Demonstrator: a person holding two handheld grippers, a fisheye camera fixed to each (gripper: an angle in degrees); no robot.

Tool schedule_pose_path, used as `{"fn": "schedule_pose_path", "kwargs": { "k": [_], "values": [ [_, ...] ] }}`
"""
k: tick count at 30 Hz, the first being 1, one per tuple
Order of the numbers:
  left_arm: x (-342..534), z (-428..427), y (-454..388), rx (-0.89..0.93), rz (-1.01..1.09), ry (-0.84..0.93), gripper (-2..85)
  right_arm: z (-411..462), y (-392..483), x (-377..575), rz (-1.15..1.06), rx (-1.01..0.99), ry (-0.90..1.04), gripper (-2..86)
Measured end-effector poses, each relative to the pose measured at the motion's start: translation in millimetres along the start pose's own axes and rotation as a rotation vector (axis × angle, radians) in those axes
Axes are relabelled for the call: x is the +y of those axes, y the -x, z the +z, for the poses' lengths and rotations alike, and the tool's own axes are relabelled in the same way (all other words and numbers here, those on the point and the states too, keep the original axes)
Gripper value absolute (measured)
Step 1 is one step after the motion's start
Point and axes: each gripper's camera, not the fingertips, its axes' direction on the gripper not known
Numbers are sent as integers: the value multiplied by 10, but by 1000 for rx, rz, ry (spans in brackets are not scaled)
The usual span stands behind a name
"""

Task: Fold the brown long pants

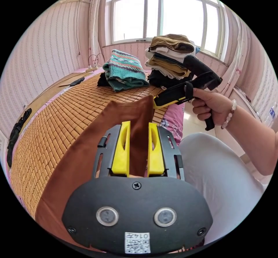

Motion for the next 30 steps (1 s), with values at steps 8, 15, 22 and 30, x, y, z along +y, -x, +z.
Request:
{"fn": "schedule_pose_path", "kwargs": {
  "k": [8, 15, 22, 30],
  "values": [
    [-47, -129, 164, -93, -62, 28, 43, 371, 702, -167, -202, -293, 68, -1],
    [372, -701, 730, -13, -260, -94, 34, 312, 876, -446, -95, -98, -95, 38],
    [714, -1335, 939, -83, -243, -137, 34, 1180, 1585, -1150, -78, -271, 15, 100],
    [1974, -2900, 1593, -343, -637, -250, 51, 2783, 4500, -1529, -528, -273, 341, 72]
  ]
}}
